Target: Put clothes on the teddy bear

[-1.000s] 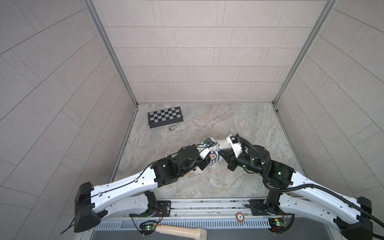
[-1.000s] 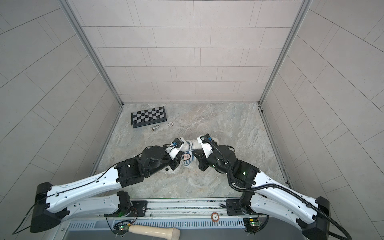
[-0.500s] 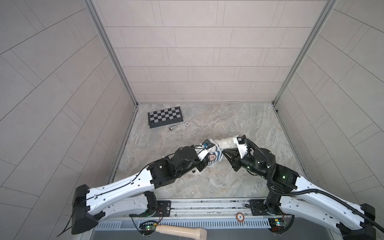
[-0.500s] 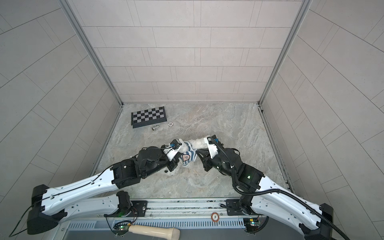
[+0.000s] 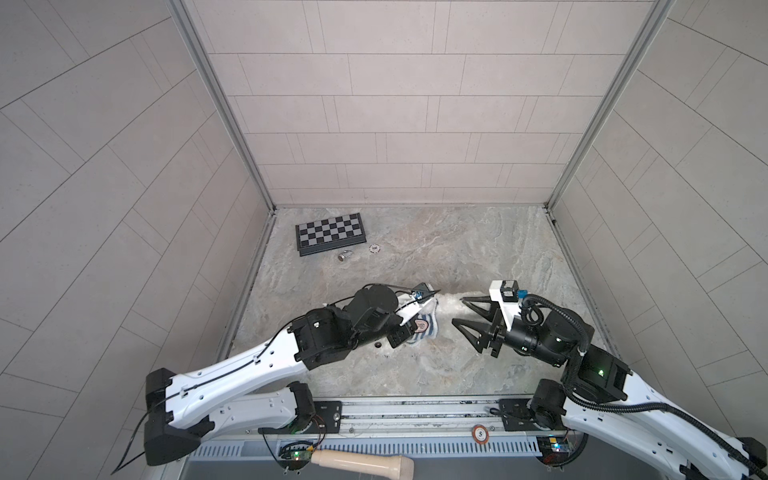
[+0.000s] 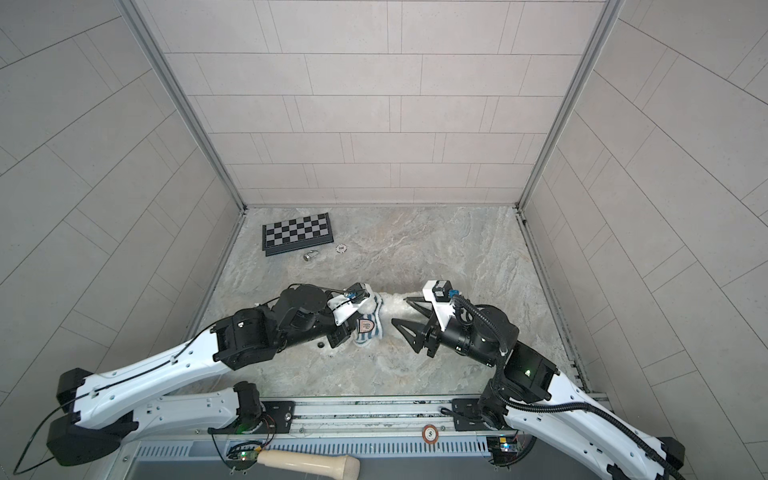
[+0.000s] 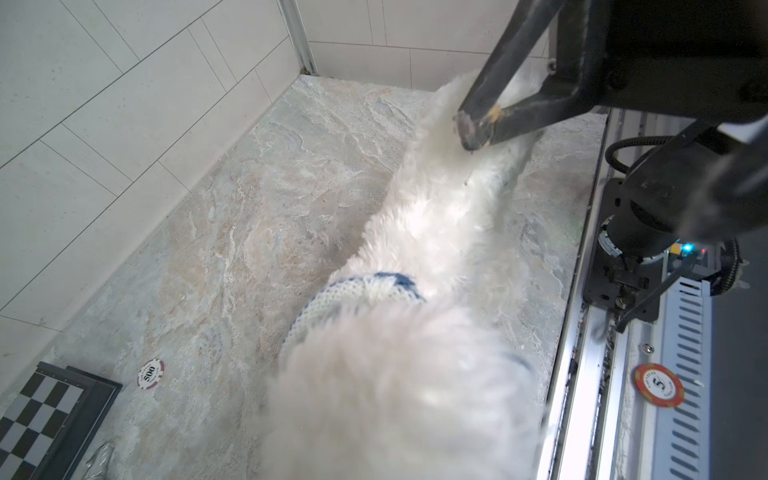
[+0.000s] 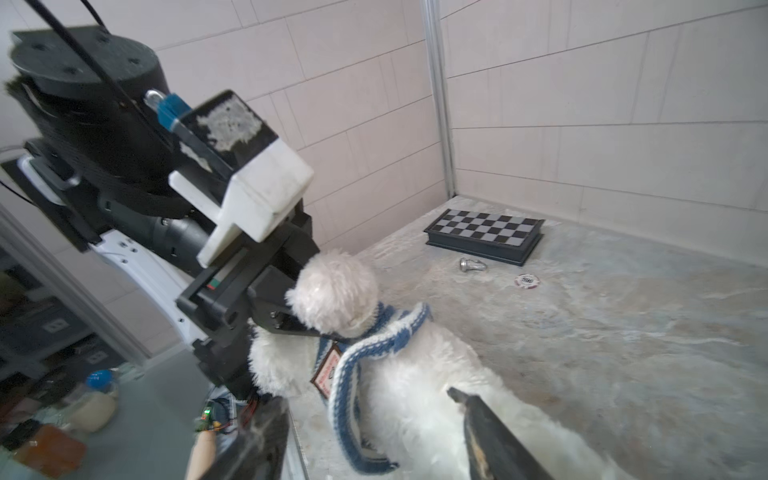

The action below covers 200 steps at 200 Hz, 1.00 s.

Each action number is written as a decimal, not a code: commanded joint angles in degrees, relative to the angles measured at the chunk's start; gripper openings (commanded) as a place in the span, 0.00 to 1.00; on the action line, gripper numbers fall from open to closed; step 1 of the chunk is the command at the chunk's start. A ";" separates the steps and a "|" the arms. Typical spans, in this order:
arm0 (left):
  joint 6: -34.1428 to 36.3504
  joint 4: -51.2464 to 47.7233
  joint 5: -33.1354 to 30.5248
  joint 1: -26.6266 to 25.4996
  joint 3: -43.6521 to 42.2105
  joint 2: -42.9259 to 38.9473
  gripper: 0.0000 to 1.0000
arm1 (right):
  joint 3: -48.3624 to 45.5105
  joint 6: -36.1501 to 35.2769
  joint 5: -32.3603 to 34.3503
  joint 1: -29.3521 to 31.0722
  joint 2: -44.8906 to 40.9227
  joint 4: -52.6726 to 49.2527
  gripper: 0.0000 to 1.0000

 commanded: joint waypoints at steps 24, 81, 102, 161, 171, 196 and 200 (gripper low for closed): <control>3.26 -14.84 5.68 0.03 8.35 0.82 0.00 | -0.68 -3.72 -7.38 0.01 4.05 7.75 0.92; 4.21 -19.14 9.51 -0.02 13.11 3.00 0.00 | 1.19 -4.21 -12.52 1.64 14.03 11.96 0.99; 5.20 -19.31 11.35 0.03 14.48 3.71 0.00 | 0.15 -3.35 -13.15 2.91 16.08 15.27 0.99; 7.92 -24.40 13.08 0.02 20.28 6.25 0.00 | 1.16 -7.17 -10.21 4.99 22.22 14.46 0.94; 7.88 -23.91 12.80 0.03 20.78 6.09 0.00 | 1.32 -8.09 -10.68 5.29 22.85 13.98 0.88; 7.82 -22.14 12.08 0.02 21.74 6.61 0.00 | 0.15 -8.79 -10.64 5.34 21.71 14.75 0.63; 7.83 -22.33 11.95 0.03 22.21 6.95 0.00 | 0.12 -8.67 -10.52 5.36 21.30 15.18 0.58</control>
